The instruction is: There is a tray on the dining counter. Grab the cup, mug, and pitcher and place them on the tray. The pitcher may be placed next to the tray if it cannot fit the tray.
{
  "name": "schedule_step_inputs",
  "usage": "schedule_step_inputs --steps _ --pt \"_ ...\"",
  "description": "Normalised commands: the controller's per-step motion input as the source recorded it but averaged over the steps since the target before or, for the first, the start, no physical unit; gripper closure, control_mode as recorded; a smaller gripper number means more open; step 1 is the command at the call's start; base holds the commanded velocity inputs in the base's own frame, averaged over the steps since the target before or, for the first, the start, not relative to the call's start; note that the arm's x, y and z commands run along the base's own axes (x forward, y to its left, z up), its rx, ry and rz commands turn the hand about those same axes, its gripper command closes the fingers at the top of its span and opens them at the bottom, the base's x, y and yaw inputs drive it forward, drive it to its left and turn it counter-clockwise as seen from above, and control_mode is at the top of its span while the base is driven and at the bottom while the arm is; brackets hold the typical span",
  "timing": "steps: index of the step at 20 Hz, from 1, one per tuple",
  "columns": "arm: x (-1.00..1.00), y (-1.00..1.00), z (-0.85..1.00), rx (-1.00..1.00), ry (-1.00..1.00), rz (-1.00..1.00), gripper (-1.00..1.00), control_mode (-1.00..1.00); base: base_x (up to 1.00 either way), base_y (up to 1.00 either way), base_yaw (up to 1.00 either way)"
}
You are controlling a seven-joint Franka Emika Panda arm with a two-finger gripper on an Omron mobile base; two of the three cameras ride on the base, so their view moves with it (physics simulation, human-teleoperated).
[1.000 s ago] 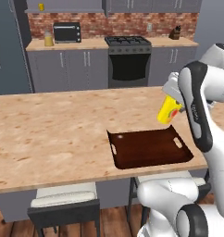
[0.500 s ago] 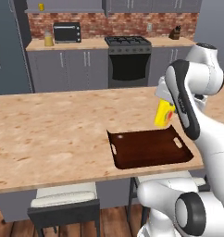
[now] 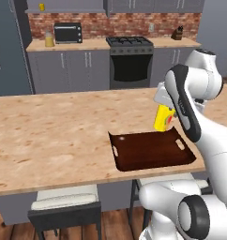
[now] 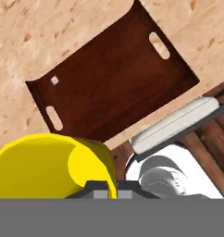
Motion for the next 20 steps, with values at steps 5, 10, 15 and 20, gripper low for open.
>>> schedule_step_inputs --steps 5,10,15,20 --pt "0.09 0.11 -0.09 -0.03 0.04 0.12 1.00 -1.00 0.00 0.00 0.00" --pt "0.13 0.18 -0.28 -0.07 0.00 0.12 1.00 -1.00 0.00 0.00 0.00" --pt "0.20 0.12 -0.34 -0.05 0.00 0.11 1.00 -1.00 0.00 0.00 0.00" --pt "0.29 0.00 -0.18 0.00 0.00 0.08 1.00 -1.00 0.00 0.00 0.00"
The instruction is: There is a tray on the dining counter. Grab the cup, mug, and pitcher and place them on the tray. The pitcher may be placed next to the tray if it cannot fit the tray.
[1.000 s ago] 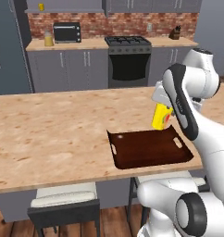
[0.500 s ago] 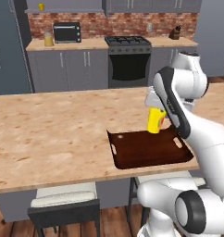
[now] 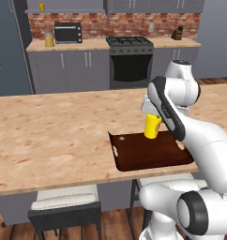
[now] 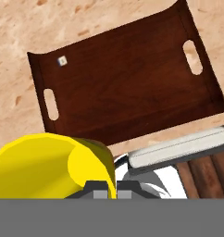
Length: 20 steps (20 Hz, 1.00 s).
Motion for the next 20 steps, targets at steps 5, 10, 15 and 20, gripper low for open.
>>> schedule_step_inputs --steps 5,10,15,20 --pt "0.37 0.00 -0.23 0.00 0.01 0.07 1.00 -1.00 0.00 0.00 0.00" --pt "0.39 0.00 -0.25 0.00 0.01 0.06 1.00 -1.00 0.00 0.00 0.00" --pt "0.35 0.00 -0.20 0.00 0.01 0.06 1.00 -1.00 0.00 0.00 0.00" --pt "0.34 0.00 -0.24 0.00 0.01 0.06 1.00 -1.00 0.00 0.00 0.00"
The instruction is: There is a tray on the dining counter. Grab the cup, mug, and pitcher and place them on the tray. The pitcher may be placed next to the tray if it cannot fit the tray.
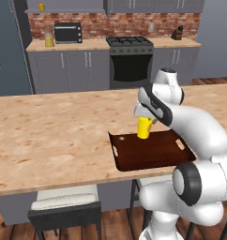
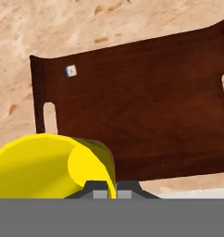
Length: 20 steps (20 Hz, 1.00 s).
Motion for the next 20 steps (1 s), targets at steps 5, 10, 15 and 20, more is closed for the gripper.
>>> schedule_step_inputs --steps 5,10,15,20 --pt "0.31 0.00 -0.29 0.00 0.01 0.06 1.00 -1.00 0.00 0.00 0.00" --pt "0.18 0.04 -0.29 -0.02 0.00 0.05 1.00 -1.00 0.00 0.00 0.00" --pt "0.04 0.12 -0.26 -0.05 0.00 0.05 1.00 -1.00 0.00 0.00 0.00" --pt "0.05 0.06 -0.25 0.00 0.00 0.01 1.00 -1.00 0.00 0.00 0.00"
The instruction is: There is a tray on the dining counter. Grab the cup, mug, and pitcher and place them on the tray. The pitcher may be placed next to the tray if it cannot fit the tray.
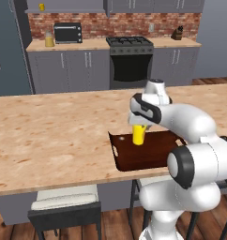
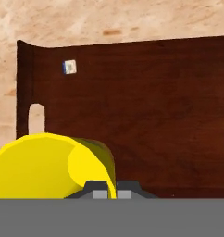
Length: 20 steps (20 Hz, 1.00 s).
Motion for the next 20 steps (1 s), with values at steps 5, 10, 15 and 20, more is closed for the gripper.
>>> schedule_step_inputs --steps 5,10,15,20 --pt "0.08 0.06 -0.21 0.00 0.00 0.00 1.00 -1.00 0.00 0.00 0.00" --pt "0.09 0.15 -0.09 0.00 0.00 0.00 1.00 -1.00 0.00 0.00 0.00" --pt "0.23 0.12 -0.03 0.00 0.00 0.00 1.00 -1.00 0.00 0.00 0.00" --pt "0.28 0.07 -0.12 0.00 0.00 0.00 1.00 -1.00 0.00 0.00 0.00"
